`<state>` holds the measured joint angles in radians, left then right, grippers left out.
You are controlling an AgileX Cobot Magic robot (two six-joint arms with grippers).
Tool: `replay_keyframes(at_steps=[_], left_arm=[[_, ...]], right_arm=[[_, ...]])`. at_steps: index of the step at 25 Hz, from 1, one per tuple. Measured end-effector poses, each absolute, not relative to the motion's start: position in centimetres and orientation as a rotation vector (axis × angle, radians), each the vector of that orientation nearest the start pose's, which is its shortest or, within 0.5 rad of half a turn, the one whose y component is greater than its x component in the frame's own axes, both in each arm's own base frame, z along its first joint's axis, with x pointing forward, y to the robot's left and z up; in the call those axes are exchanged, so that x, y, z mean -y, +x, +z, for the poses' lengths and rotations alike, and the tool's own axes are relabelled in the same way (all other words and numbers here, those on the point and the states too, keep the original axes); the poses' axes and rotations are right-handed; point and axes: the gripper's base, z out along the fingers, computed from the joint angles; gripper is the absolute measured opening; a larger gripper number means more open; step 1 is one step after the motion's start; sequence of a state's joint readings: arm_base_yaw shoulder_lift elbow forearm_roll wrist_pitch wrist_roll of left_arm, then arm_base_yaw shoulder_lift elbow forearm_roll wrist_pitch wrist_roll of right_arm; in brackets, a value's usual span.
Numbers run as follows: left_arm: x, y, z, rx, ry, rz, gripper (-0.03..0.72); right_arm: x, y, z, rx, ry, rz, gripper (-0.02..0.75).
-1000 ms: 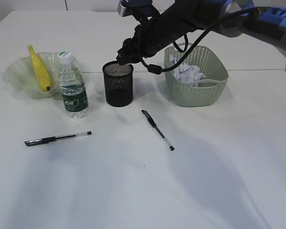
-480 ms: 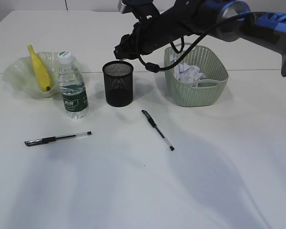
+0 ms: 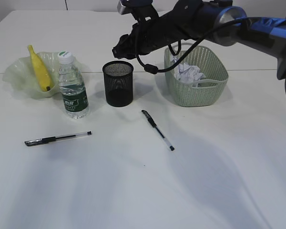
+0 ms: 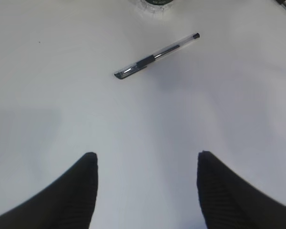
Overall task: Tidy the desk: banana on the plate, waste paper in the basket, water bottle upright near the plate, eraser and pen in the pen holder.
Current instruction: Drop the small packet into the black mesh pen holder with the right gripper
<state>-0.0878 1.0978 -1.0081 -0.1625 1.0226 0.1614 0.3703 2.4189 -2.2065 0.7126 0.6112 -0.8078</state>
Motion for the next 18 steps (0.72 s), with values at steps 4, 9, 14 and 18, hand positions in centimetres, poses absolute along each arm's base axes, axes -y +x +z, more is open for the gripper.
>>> replay_keyframes(at_steps=[4, 9, 14, 18], left_arm=[[3.04, 20.18, 33.66, -2.572, 0.262, -0.184, 0.463], [3.07, 20.18, 33.66, -2.572, 0.261, -0.189, 0.463], [3.16, 20.17, 33.68, -2.571, 0.256, -0.205, 0.463], [3.18, 20.17, 33.68, -2.571, 0.255, -0.208, 0.463]], right_arm=[[-23.43, 50.81, 22.39, -2.016, -0.792, 0.536, 0.275], [-23.44, 50.84, 22.43, -2.012, -0.785, 0.538, 0.281], [-23.45, 50.84, 22.44, -2.012, -0.785, 0.539, 0.282], [-23.45, 50.84, 22.44, -2.012, -0.785, 0.539, 0.283]])
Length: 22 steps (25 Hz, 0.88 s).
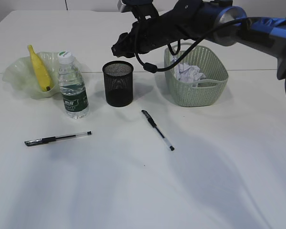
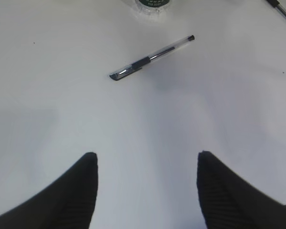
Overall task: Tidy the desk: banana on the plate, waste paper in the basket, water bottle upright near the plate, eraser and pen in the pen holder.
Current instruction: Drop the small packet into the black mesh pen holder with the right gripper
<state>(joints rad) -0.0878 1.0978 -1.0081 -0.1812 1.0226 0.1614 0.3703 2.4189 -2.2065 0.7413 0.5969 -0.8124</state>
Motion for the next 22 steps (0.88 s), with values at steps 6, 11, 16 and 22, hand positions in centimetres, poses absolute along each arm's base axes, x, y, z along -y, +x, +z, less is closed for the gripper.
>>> replay_keyframes(at_steps=[6, 11, 16, 22], left_arm=[[3.21, 20.17, 33.69, -2.571, 0.254, -0.213, 0.463], [3.28, 20.16, 33.7, -2.57, 0.251, -0.224, 0.463], [3.28, 20.18, 33.71, -2.568, 0.25, -0.223, 0.463], [3.28, 20.19, 33.72, -2.566, 0.25, -0.223, 0.463]], right_arm=[[-23.45, 50.84, 22.44, -2.012, -0.785, 0.539, 0.307], [-23.43, 50.89, 22.47, -2.008, -0.781, 0.535, 0.337], [-23.43, 50.89, 22.48, -2.007, -0.782, 0.534, 0.341], [-23.43, 50.88, 22.47, -2.007, -0.784, 0.534, 0.342]])
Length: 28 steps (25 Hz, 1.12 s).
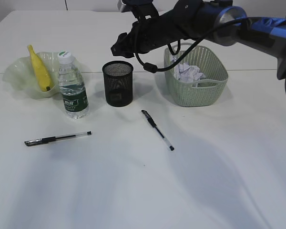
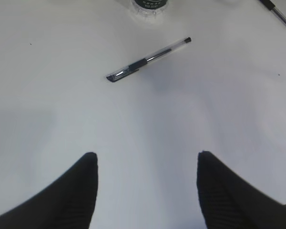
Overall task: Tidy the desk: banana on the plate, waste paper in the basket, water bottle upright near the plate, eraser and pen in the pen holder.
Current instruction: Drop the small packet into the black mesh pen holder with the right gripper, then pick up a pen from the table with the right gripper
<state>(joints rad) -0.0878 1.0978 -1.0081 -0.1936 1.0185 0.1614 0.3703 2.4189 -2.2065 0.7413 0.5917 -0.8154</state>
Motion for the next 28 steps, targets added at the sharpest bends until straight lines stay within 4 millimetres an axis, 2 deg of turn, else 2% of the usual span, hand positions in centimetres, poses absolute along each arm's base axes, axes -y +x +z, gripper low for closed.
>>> replay_keyframes(at_steps=[4, 9, 13, 17, 19, 24, 28], left_arm=[[3.3, 20.2, 33.7, -2.56, 0.248, -0.222, 0.463], [3.3, 20.3, 33.8, -2.548, 0.245, -0.222, 0.463], [3.3, 20.3, 33.8, -2.547, 0.242, -0.232, 0.463], [3.4, 20.3, 33.8, -2.552, 0.242, -0.237, 0.463], [3.4, 20.2, 33.8, -2.557, 0.243, -0.239, 0.463], [3.4, 20.2, 33.8, -2.558, 0.243, -0.241, 0.463], [3.4, 20.2, 33.8, -2.558, 0.243, -0.241, 0.463]], right_arm=[[-23.6, 50.3, 22.1, -2.05, -0.849, 0.568, 0.345], [-23.0, 49.3, 21.3, -2.227, -0.884, 0.55, 0.345], [-21.7, 48.7, 23.1, -2.322, -0.864, 0.423, 0.345], [-21.0, 47.5, 25.6, -2.385, -0.82, 0.394, 0.345], [-20.7, 46.9, 26.0, -2.453, -0.8, 0.398, 0.345], [-20.0, 45.6, 25.5, -2.66, -0.729, 0.4, 0.345], [-19.9, 45.4, 25.4, -2.709, -0.683, 0.38, 0.344]])
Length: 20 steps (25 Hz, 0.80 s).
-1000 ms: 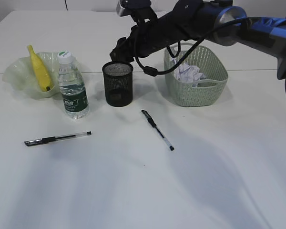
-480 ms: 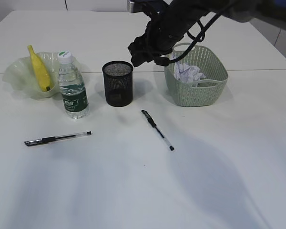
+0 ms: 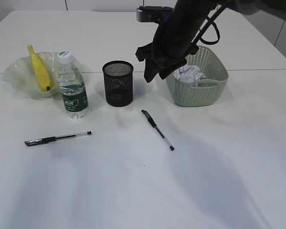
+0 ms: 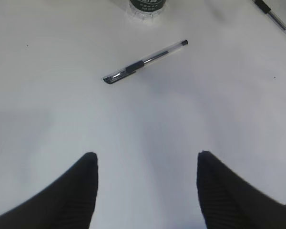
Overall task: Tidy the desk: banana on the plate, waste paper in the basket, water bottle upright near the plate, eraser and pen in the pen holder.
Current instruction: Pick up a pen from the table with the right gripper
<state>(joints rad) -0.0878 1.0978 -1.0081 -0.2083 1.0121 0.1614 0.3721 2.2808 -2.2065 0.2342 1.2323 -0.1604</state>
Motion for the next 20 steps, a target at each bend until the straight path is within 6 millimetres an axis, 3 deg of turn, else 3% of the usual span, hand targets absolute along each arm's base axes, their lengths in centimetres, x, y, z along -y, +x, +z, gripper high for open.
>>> replay_keyframes(at_steps=[6, 11, 20], left_arm=[[3.4, 20.2, 33.8, -2.558, 0.243, -0.241, 0.463], [3.4, 20.2, 33.8, -2.558, 0.243, -0.241, 0.463], [3.4, 20.2, 33.8, -2.558, 0.243, -0.241, 0.463]], right_arm=[[-20.9, 45.1, 24.6, -2.728, -0.698, 0.351, 0.338], [-22.2, 45.0, 22.4, -2.771, -0.724, 0.292, 0.336], [-22.6, 45.4, 19.1, -2.849, -0.692, 0.255, 0.335]])
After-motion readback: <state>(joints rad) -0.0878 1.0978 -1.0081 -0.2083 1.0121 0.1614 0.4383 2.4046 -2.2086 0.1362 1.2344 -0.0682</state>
